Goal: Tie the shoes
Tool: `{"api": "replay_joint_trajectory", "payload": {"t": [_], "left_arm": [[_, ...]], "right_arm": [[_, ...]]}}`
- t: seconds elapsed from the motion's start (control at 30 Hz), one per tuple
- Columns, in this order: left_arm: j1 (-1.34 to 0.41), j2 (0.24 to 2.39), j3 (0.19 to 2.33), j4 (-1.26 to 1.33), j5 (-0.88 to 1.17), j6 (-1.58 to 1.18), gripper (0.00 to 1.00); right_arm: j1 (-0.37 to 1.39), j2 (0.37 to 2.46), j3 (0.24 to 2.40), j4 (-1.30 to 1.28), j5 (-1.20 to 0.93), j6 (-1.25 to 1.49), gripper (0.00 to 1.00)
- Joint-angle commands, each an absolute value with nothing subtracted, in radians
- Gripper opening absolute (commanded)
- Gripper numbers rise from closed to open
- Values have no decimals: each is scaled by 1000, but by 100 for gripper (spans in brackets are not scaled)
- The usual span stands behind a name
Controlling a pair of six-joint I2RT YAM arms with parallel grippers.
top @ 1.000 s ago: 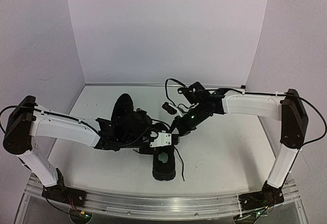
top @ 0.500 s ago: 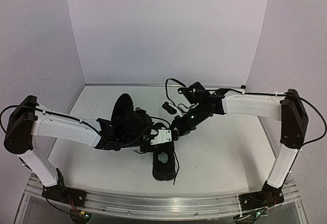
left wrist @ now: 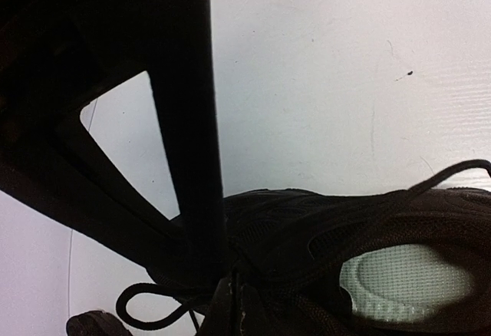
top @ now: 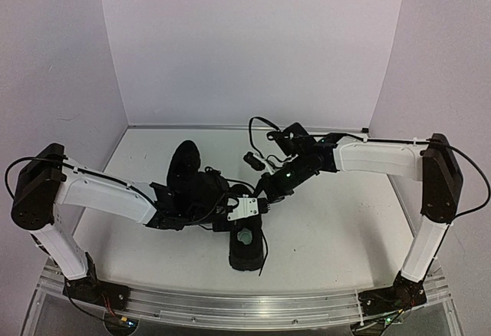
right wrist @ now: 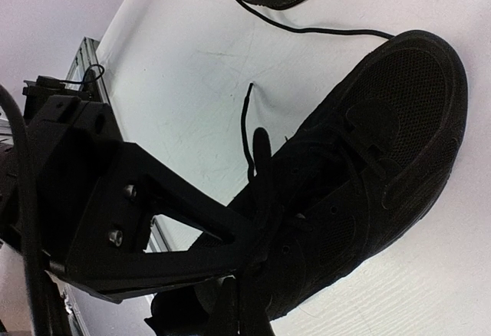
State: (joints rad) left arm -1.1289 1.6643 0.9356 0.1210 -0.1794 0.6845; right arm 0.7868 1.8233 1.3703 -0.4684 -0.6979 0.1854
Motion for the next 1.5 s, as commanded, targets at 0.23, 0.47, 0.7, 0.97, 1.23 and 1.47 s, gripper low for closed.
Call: {"api": "replay_joint_trajectory", "payload": {"t": [0.23,0.47,0.7,0.97,1.23,1.47], "left_arm": [[-1115,1695,889,341,-193,595,0],[-1115,1691,866,366,-180,599,0],[-1115,1680,855,370,-172,603,0],[-1114,1680,854,357,-170,615,0],[-1115,1676,866,289,-169,641,0],[-1115,1664,875,252,-168,665,0]], "right_arm": [[791,1790,1324,-410,-749,216,0],[780,1765,1313,-388,-775,233,23],[685,1695,1238,-342,-750,275,32],[655,1746,1175,-288,-700,341,25],[667,1827,1180,-192,-788,371,19],[695,1874,1203,-148,-858,384,14]]}}
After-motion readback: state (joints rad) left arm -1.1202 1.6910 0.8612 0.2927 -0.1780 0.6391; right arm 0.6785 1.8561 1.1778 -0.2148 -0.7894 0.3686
